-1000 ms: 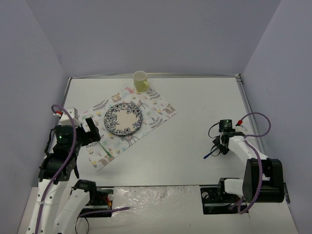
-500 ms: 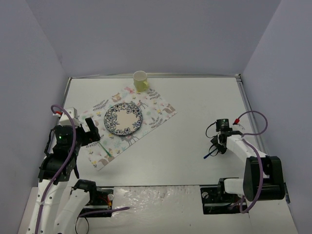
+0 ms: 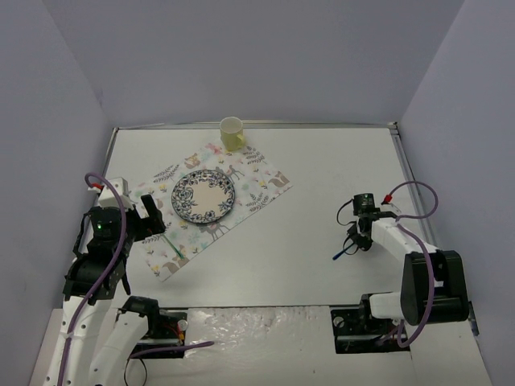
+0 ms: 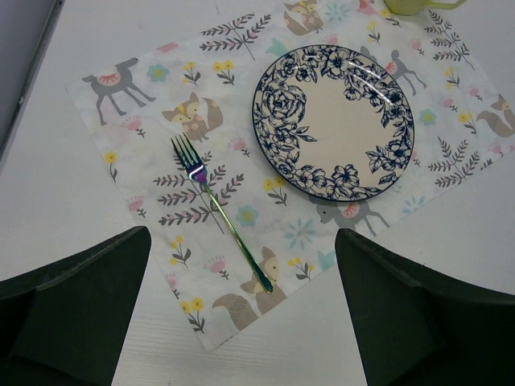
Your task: Set the dinner table for one person
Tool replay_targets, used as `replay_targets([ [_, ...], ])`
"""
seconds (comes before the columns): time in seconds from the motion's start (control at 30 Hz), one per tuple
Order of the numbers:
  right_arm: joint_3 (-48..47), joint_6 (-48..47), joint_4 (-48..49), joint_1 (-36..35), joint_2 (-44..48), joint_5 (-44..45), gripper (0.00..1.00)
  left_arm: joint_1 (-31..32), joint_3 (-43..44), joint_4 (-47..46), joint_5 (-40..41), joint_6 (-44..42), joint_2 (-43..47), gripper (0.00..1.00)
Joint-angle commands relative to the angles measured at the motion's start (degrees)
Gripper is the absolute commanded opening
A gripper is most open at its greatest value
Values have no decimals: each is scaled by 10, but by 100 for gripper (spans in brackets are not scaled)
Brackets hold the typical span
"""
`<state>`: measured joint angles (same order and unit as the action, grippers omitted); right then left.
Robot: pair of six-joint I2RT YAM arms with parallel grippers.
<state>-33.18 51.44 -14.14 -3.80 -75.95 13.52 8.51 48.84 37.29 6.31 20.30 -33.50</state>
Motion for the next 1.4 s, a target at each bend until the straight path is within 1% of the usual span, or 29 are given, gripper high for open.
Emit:
replay_targets([
  [0.0, -3, 2, -45, -25, -28, 4, 0, 2, 7, -25, 8, -7, -3, 97],
  [0.13, -39, -32, -37, -51, -35, 41, 0, 2, 7, -22, 10, -7, -4, 97],
  [0.23, -78, -79, -16, -86, -41, 50, 0, 0, 8, -21, 15, -7, -7, 97],
  [0.4, -160, -186, 14, -153, -53, 76, 0, -4, 8, -21, 16, -7, -11, 97],
  [0.47, -209, -254, 25, -186, -69, 86, 0, -8, 7, -21, 16, -7, -14, 97],
  [0.53, -241, -300, 38, -208, -90, 88, 0, -15, 6, -22, 14, -7, -17, 97],
  [0.6, -285, -374, 68, -233, -115, 66, 0, -20, 6, -24, 10, -7, -24, 97],
  [0.7, -355, -476, 100, -250, -159, 15, 0, -30, 5, -28, 3, -7, -30, 97],
  [0.8, -411, -542, 109, -266, -226, -32, 0, -38, 4, -30, 1, -7, -36, 97],
  [0.93, -508, -618, 121, -278, -315, -101, 0, -42, 3, -27, 19, -7, -40, 97],
  [1.1, -612, -662, 124, -279, -404, -162, 0, -47, 0, -28, 29, -6, -42, 97],
  [1.2, -655, -664, 124, -279, -443, -199, 0, -48, -1, -28, 34, -6, -43, 97],
  [1.37, -724, -644, 125, -279, -509, -229, 0, -49, -2, -28, 40, -4, -51, 97],
])
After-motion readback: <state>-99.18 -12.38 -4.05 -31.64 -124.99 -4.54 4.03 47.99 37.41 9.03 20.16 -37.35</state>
